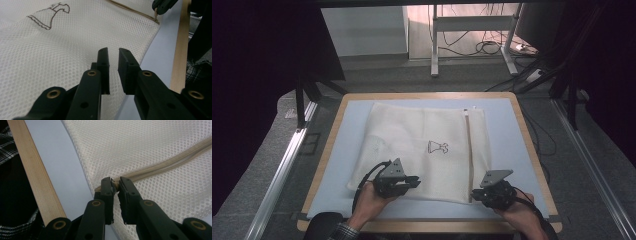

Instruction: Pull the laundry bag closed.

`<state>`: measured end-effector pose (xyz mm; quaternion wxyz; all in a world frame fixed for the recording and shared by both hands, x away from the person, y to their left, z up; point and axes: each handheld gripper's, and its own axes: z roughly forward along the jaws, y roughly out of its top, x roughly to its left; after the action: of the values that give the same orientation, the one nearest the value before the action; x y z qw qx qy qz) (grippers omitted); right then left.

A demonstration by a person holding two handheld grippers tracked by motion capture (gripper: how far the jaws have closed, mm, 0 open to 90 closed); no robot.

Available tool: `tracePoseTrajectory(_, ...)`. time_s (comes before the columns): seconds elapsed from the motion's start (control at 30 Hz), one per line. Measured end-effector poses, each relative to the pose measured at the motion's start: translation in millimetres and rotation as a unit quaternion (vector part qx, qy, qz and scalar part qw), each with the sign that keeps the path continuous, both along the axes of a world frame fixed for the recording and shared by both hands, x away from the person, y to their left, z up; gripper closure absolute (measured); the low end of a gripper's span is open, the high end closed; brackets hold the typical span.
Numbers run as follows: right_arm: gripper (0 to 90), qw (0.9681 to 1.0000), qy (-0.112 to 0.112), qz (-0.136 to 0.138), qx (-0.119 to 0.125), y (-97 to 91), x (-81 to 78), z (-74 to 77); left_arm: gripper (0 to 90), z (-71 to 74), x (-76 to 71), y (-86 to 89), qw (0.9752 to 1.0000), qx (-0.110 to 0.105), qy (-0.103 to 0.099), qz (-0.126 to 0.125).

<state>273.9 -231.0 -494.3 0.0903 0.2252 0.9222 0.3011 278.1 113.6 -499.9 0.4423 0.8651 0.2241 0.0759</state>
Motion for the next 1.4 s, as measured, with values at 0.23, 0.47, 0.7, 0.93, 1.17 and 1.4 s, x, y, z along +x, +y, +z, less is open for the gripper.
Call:
tracePoseTrajectory(0.23, 80.8, 1.0, 0.0, 0.001, -0.002, -0.4, -0.2, 0.1, 84.5, -2.2, 3.9, -12.7, 0.9997, -0.011, 0.013, -0.019)
tracePoseTrajectory(0.47, 80.6, 1.0, 0.0, 0.0, -0.004, -0.3, -0.4, 0.0, 86.2, -7.4, 6.1, -35.2, 0.9988, 0.0, 0.029, -0.041)
tracePoseTrajectory(0.7, 80.6, 1.0, -0.002, -0.001, -0.005, 0.1, -0.7, -0.1, 87.3, -9.2, 5.0, -62.5, 0.9974, 0.005, 0.035, -0.063)
tracePoseTrajectory(0.93, 80.7, 1.0, -0.004, -0.001, -0.007, 0.8, -1.5, 0.2, 89.5, -13.7, 8.4, -85.3, 0.9951, 0.01, 0.04, -0.089)
tracePoseTrajectory(1.17, 80.4, 0.9999, -0.006, 0.002, -0.009, 1.5, -1.8, 0.1, 89.6, -17.2, 7.1, -103.8, 0.9939, 0.03, 0.024, -0.103)
tracePoseTrajectory(1.4, 80.3, 0.9999, -0.008, 0.003, -0.011, 2.5, -2.0, 0.2, 89.5, -21.9, 9.8, -116.2, 0.9929, 0.024, 0.035, -0.112)
